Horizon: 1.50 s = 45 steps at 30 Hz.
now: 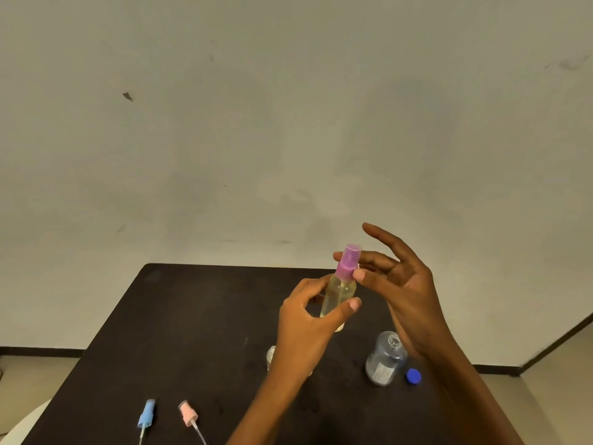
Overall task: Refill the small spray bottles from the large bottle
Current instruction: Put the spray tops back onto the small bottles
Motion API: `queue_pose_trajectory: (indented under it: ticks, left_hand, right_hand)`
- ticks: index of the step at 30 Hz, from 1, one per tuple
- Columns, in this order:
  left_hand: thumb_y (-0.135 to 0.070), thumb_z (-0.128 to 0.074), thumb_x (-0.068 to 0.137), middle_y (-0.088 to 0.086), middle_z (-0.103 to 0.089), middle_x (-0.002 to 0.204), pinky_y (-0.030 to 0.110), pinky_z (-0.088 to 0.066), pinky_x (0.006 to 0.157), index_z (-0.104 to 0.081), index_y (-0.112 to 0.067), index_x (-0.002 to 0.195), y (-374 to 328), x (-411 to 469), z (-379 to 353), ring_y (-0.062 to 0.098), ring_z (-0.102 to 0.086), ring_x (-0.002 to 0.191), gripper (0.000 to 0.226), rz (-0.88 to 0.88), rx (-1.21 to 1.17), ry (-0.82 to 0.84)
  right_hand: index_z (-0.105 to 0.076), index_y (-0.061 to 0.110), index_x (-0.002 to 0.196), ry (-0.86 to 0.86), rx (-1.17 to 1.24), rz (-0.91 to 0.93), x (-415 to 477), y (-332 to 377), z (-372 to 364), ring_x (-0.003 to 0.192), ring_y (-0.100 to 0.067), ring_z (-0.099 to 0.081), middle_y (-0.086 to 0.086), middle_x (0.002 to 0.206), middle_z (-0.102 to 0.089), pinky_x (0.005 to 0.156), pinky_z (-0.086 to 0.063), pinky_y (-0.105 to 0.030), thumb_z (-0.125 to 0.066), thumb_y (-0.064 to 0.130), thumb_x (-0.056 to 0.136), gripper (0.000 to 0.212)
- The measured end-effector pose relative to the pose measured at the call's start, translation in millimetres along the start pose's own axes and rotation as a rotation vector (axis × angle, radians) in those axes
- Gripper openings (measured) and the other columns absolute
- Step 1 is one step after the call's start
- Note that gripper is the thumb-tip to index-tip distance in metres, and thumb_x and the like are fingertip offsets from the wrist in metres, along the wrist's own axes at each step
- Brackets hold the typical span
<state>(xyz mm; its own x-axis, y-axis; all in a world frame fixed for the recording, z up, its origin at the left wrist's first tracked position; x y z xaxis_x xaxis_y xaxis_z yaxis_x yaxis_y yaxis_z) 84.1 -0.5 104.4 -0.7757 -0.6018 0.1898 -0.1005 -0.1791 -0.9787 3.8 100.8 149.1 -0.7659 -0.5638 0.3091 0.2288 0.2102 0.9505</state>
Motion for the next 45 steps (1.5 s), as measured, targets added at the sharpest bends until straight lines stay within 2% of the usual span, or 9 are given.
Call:
queue_pose_trajectory:
  ticks: [6, 12, 17, 24, 28, 34, 37, 39, 45]
  left_hand:
    - [-0.027, -0.075, 0.072, -0.012, -0.065, 0.098, 0.001, -0.043, 0.072, -0.062, -0.029, 0.101, -1.8, -1.1, 0.6, -0.004, -0.056, 0.096, 0.032, -0.007, 0.001, 0.018]
    - [-0.026, -0.075, 0.072, -0.007, -0.066, 0.099, 0.002, -0.043, 0.072, -0.066, -0.023, 0.104, -2.0, -2.1, 0.7, 0.001, -0.058, 0.096, 0.033, -0.007, -0.033, 0.011]
    - [-0.031, -0.075, 0.069, -0.009, -0.067, 0.099, 0.002, -0.043, 0.072, -0.066, -0.025, 0.104, -1.8, -2.4, 1.9, 0.003, -0.060, 0.096, 0.037, 0.000, -0.041, -0.002]
    - [-0.024, -0.074, 0.073, -0.007, -0.066, 0.100, 0.001, -0.043, 0.073, -0.064, -0.024, 0.104, -2.5, -3.4, 1.8, 0.003, -0.059, 0.096, 0.032, -0.005, -0.015, 0.018]
    - [-0.024, -0.075, 0.072, -0.007, -0.067, 0.099, 0.003, -0.043, 0.074, -0.066, -0.023, 0.103, -2.7, -3.7, 1.9, 0.001, -0.059, 0.096, 0.033, -0.014, -0.040, 0.014]
    - [-0.025, -0.076, 0.070, -0.008, -0.067, 0.098, 0.002, -0.044, 0.074, -0.066, -0.026, 0.101, -1.8, -2.4, 2.6, -0.001, -0.059, 0.097, 0.033, -0.009, -0.043, -0.001]
    - [-0.024, -0.075, 0.071, -0.008, -0.066, 0.098, 0.002, -0.044, 0.073, -0.063, -0.030, 0.099, -1.4, -2.5, 2.6, -0.001, -0.058, 0.096, 0.031, -0.009, -0.020, 0.009]
    - [-0.024, -0.075, 0.072, -0.007, -0.066, 0.099, 0.002, -0.044, 0.073, -0.062, -0.030, 0.098, -1.3, -2.7, 2.2, 0.001, -0.059, 0.095, 0.030, -0.002, -0.011, 0.017]
    - [-0.027, -0.076, 0.070, -0.009, -0.066, 0.099, 0.002, -0.044, 0.073, -0.064, -0.028, 0.101, -0.7, -2.1, 2.2, -0.002, -0.058, 0.097, 0.033, 0.001, -0.028, 0.006]
  right_hand:
    - [-0.052, 0.031, 0.117, -0.011, -0.074, 0.030, 1.8, 0.3, -4.1, 0.093, -0.015, -0.064, 0.010, 0.090, -0.066, 0.078, -0.053, -0.025, -0.075, 0.020, 0.061, 0.061]
    - [-0.038, 0.029, 0.136, 0.140, -0.009, -0.044, 4.4, -0.2, -2.8, 0.113, -0.013, -0.058, 0.006, 0.117, -0.065, 0.087, -0.049, -0.020, -0.069, 0.020, 0.075, 0.069]
    - [-0.045, 0.021, 0.132, 0.083, 0.049, -0.045, 2.1, -0.1, 0.2, 0.100, -0.018, -0.066, -0.005, 0.099, -0.072, 0.083, -0.049, -0.015, -0.062, 0.012, 0.072, 0.063]
    - [-0.054, 0.031, 0.117, 0.042, -0.017, -0.021, 3.4, -4.9, -3.4, 0.098, -0.020, -0.063, 0.005, 0.094, -0.066, 0.084, -0.053, -0.030, -0.081, 0.014, 0.062, 0.064]
    - [-0.048, 0.021, 0.127, 0.133, 0.053, -0.069, 2.1, -4.7, -3.0, 0.111, -0.017, -0.059, 0.003, 0.116, -0.066, 0.090, -0.050, -0.026, -0.064, 0.022, 0.076, 0.054]
    - [-0.051, 0.018, 0.123, 0.130, 0.019, -0.076, 1.0, -3.8, -0.1, 0.102, -0.021, -0.065, -0.004, 0.104, -0.071, 0.089, -0.050, -0.026, -0.063, 0.016, 0.077, 0.048]
    - [-0.055, 0.023, 0.112, 0.080, -0.006, -0.057, 1.7, -6.6, -1.9, 0.096, -0.019, -0.066, 0.003, 0.098, -0.069, 0.078, -0.053, -0.024, -0.078, 0.016, 0.067, 0.051]
    - [-0.054, 0.027, 0.109, 0.065, -0.005, -0.049, 2.0, -8.7, -2.6, 0.098, -0.017, -0.064, 0.009, 0.099, -0.067, 0.075, -0.052, -0.023, -0.074, 0.017, 0.063, 0.052]
    - [-0.046, 0.021, 0.129, 0.173, 0.060, -0.069, 1.2, -5.1, 0.7, 0.113, -0.014, -0.059, 0.001, 0.114, -0.067, 0.090, -0.046, -0.018, -0.056, 0.022, 0.082, 0.048]
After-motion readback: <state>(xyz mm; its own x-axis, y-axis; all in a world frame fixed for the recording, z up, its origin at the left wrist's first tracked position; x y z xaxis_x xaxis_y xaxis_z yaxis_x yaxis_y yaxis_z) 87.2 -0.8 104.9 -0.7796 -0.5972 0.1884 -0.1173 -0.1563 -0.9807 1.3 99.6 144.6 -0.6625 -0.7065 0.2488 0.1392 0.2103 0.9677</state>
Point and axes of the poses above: each hand's wrist, its own x-axis towards the middle knuckle, its own z-axis out of the back of the hand, y = z × x, the point moved 1 cm from there along x, towards the middle knuckle
